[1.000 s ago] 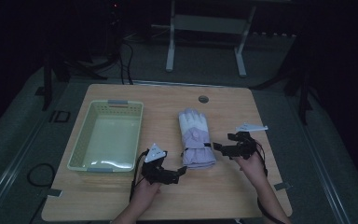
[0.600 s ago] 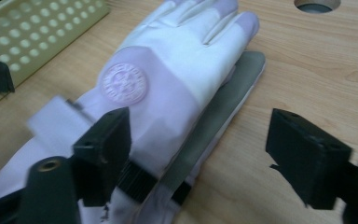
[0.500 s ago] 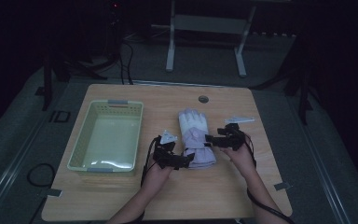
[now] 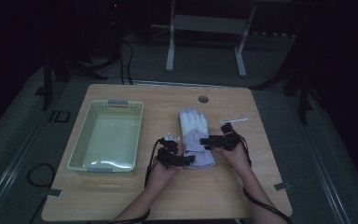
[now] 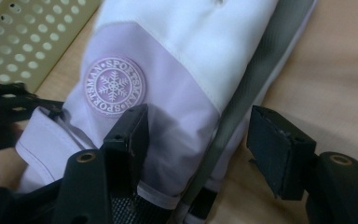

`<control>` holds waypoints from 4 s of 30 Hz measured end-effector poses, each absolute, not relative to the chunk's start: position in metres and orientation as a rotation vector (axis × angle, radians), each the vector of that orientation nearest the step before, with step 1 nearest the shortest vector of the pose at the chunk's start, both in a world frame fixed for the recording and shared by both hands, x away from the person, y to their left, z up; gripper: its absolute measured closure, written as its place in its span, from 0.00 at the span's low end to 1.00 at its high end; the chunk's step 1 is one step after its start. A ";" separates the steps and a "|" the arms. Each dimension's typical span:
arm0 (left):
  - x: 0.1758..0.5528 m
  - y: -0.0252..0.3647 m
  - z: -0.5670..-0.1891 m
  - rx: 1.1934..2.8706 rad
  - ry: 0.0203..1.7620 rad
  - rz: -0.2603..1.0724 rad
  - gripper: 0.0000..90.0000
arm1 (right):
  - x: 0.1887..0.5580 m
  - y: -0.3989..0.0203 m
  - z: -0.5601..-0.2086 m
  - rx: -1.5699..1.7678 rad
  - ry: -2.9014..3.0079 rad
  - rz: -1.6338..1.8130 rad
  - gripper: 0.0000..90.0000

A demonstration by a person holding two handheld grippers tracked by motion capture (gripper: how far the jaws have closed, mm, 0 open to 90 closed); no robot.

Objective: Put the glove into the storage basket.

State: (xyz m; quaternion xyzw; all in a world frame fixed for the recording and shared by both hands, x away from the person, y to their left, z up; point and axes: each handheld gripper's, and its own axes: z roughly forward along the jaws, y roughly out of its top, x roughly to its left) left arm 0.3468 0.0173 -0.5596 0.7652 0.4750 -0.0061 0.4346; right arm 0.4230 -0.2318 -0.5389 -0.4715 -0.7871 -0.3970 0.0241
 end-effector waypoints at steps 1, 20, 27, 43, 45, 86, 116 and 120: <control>0.348 0.017 -0.561 1.908 1.183 -0.038 0.25 | 0.425 -0.233 -0.542 -1.463 -2.407 -1.207 0.45; 0.352 0.009 -0.550 2.018 1.157 -0.129 0.79 | 0.409 -0.216 -0.535 -1.449 -2.570 -1.160 0.84; 0.352 0.007 -0.544 2.044 1.142 -0.109 0.81 | 0.402 -0.210 -0.526 -1.451 -2.673 -1.158 0.85; 0.350 0.016 -0.505 2.092 1.055 -0.064 0.81 | 0.391 -0.206 -0.491 -1.437 -2.703 -1.245 0.85; 0.350 0.018 -0.499 2.102 1.044 -0.052 0.81 | 0.389 -0.205 -0.486 -1.433 -2.701 -1.262 0.85; 0.340 0.155 -0.420 2.141 1.031 0.049 0.81 | 0.386 -0.075 -0.409 -1.267 -2.740 -1.371 0.86; 0.333 0.304 -0.452 2.178 1.163 -0.060 0.81 | 0.386 0.082 -0.440 -1.118 -2.773 -1.216 0.88; 0.334 0.304 -0.468 2.199 1.214 -0.093 0.81 | 0.386 0.087 -0.458 -1.121 -2.777 -1.159 0.88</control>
